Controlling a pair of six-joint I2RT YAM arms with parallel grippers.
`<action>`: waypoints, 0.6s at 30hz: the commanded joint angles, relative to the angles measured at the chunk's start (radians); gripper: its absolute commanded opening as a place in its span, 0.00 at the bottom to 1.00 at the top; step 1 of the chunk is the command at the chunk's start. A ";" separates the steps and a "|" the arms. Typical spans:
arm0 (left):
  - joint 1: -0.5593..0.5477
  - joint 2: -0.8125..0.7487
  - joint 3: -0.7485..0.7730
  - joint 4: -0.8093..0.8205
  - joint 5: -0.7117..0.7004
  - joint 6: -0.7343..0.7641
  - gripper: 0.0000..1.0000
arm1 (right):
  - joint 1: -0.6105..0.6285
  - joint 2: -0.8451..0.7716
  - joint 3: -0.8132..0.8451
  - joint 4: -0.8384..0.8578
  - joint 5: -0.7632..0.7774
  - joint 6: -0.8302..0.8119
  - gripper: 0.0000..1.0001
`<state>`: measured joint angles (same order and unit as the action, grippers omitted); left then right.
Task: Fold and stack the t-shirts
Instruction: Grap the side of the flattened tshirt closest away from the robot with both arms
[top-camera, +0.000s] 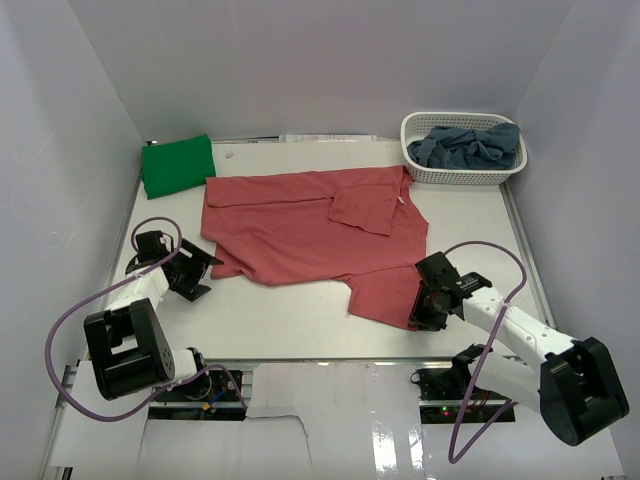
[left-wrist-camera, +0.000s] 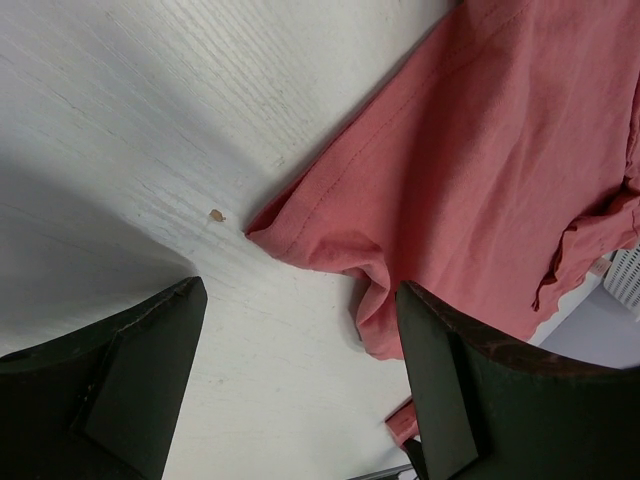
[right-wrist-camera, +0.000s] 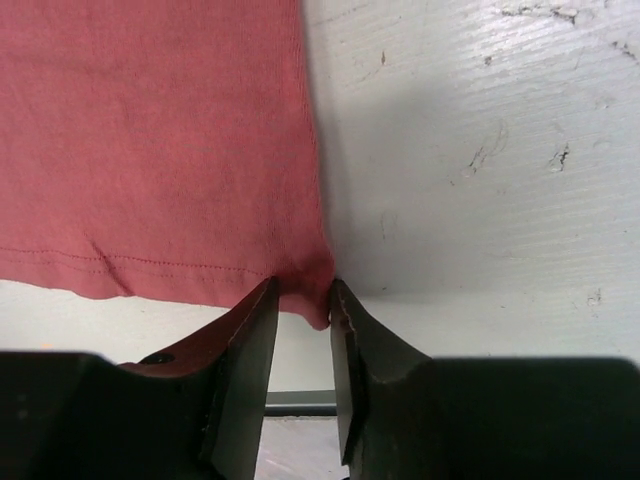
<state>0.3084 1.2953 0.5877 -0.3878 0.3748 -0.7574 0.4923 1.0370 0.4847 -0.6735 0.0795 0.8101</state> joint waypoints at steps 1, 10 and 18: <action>0.014 0.001 0.009 0.015 0.010 0.015 0.87 | 0.002 0.041 -0.001 0.032 0.039 -0.022 0.33; 0.021 0.016 0.006 0.026 0.024 0.023 0.87 | 0.003 0.040 0.012 0.012 0.042 -0.029 0.08; 0.023 0.033 -0.028 0.055 0.024 0.007 0.86 | 0.003 0.012 0.063 -0.029 0.060 -0.040 0.08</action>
<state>0.3256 1.3209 0.5808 -0.3573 0.4000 -0.7502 0.4923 1.0664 0.5030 -0.6697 0.1020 0.7784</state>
